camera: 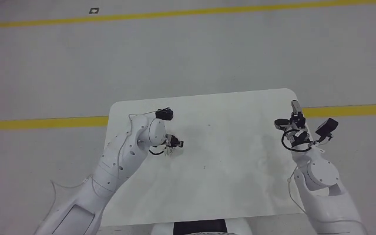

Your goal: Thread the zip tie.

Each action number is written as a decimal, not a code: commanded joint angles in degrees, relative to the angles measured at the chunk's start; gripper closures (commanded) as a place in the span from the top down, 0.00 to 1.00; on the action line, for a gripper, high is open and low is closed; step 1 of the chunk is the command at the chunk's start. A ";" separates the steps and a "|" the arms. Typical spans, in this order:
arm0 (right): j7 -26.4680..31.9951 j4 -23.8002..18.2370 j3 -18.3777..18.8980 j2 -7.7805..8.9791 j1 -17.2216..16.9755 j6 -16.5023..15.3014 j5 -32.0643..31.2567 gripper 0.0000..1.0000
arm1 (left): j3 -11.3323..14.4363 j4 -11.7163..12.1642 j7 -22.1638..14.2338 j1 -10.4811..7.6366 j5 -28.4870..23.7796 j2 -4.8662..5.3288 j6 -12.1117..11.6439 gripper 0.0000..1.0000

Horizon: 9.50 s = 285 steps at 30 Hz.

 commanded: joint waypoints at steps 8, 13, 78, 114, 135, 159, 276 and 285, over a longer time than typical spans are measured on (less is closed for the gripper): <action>0.00 0.00 0.00 0.00 0.00 0.00 0.00 1.00 | -0.17 0.15 0.94 0.32 0.18 -0.01 0.00 1.00; 0.00 0.00 0.00 0.00 0.00 0.00 0.00 1.00 | -0.87 -1.02 -0.24 1.00 1.06 -0.32 0.00 1.00; 0.00 0.00 0.00 0.00 0.00 0.00 0.00 1.00 | -4.64 6.42 -0.42 2.07 6.11 -5.81 0.00 0.17; 0.00 0.00 0.00 0.00 0.00 0.00 0.00 1.00 | 3.18 20.55 4.17 -5.82 0.26 -8.22 -1.99 0.10; 0.00 0.00 0.00 0.00 0.00 0.00 0.00 1.00 | 2.57 17.99 3.84 -5.21 0.11 -7.07 -1.12 0.00; 0.00 0.00 0.00 0.00 0.00 0.00 0.00 1.00 | 4.29 20.57 4.69 -7.07 -2.43 -7.05 -2.95 0.14; 0.00 0.00 0.00 0.00 0.00 0.00 0.00 1.00 | -15.69 5.02 -1.23 5.42 -53.70 15.16 -38.96 0.00; 0.00 0.00 0.00 0.00 0.00 0.00 0.00 1.00 | -15.69 5.02 -1.23 5.42 -53.70 15.16 -38.96 0.00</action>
